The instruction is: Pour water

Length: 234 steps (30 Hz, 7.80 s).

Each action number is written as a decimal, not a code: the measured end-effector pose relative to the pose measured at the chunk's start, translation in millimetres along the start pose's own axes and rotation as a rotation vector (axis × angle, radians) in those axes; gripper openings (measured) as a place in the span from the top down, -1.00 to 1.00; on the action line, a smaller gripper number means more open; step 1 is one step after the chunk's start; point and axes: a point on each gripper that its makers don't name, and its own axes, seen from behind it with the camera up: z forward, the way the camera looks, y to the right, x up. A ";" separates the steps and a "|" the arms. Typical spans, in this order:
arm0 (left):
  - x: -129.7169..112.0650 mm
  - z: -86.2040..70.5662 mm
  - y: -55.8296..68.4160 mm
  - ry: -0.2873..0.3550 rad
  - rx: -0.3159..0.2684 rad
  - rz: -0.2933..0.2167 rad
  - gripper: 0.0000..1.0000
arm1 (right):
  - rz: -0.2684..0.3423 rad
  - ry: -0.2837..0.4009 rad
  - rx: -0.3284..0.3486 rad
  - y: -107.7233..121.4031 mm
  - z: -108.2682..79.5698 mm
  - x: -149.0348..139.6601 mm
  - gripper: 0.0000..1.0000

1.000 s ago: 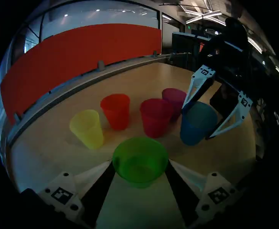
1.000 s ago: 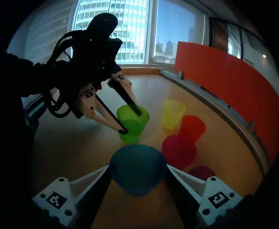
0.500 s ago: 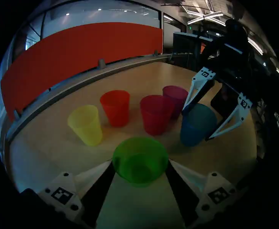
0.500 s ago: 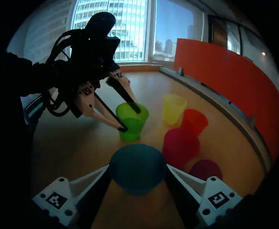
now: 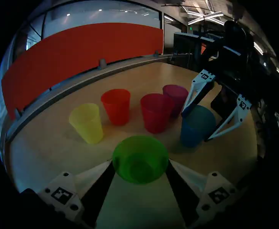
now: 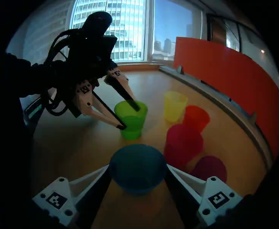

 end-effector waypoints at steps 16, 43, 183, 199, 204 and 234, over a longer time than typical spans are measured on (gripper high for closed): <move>-4.0 0.1 -0.8 -0.012 0.002 -0.024 -0.80 | 0.026 -0.009 -0.017 2.5 -1.6 -9.7 -0.88; -30.9 -19.1 -6.2 -0.052 0.042 -0.038 -0.82 | 0.069 -0.028 -0.066 -0.1 -23.9 -38.1 -0.95; -24.3 -188.0 -86.5 0.626 0.779 -0.247 -0.82 | 0.438 0.603 -1.164 87.0 -257.4 -12.0 -0.98; -35.5 -179.3 -88.4 0.617 0.770 -0.265 -0.82 | 0.436 0.596 -1.160 87.0 -255.0 -6.6 -0.98; -34.8 -179.3 -88.3 0.621 0.764 -0.267 -0.82 | 0.435 0.594 -1.164 87.6 -256.1 -6.6 -0.98; -34.9 -177.7 -87.6 0.622 0.757 -0.267 -0.82 | 0.415 0.596 -1.182 86.1 -267.1 -17.8 -0.98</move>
